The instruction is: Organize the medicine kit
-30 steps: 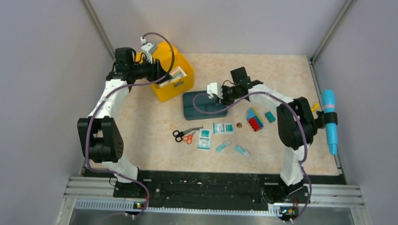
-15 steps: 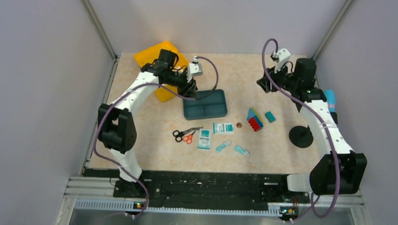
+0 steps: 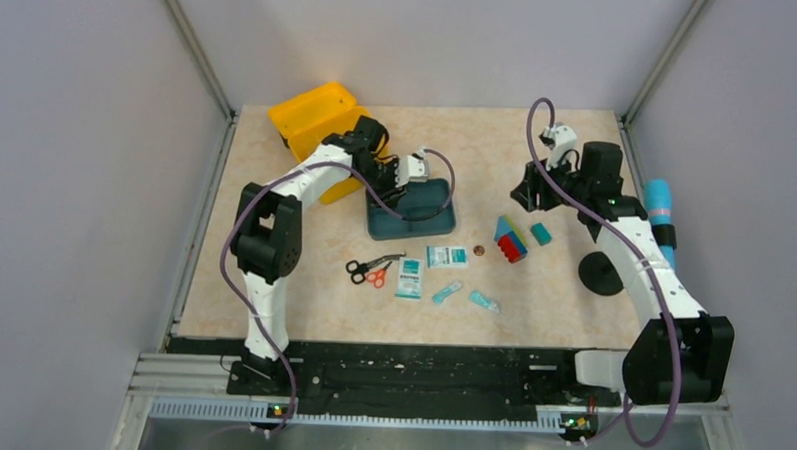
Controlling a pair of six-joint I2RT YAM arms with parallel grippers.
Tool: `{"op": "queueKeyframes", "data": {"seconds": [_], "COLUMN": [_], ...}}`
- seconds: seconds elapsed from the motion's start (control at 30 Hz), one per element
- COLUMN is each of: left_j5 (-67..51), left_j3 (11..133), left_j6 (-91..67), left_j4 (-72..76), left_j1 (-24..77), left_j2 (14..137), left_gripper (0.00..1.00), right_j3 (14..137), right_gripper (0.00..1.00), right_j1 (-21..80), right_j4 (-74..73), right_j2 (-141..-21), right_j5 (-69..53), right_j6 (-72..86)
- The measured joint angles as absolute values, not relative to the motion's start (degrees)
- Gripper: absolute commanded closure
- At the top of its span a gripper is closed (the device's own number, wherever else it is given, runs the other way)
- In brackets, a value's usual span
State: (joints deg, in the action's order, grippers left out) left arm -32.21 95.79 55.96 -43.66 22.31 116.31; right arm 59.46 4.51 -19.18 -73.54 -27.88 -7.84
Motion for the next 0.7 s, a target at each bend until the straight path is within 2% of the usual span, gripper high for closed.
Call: {"op": "queueKeyframes", "data": {"seconds": [0.37, 0.7], "left_j5": [-27.9, -25.65], "left_j3": [94.98, 94.37], "left_j6": [55.2, 55.24], "left_j4": [-41.28, -39.51], "left_j1": [22.61, 23.83], "left_j2": [120.49, 121.16], "left_gripper": [0.72, 0.71], "right_j3": [55.75, 54.63], "right_gripper": [0.49, 0.49], "right_j1": [4.51, 4.51], "right_j4": [-19.53, -19.35], "right_j2": [-68.71, -68.47], "right_j5": [-27.94, -28.16], "right_j6": [-7.11, -6.76]}}
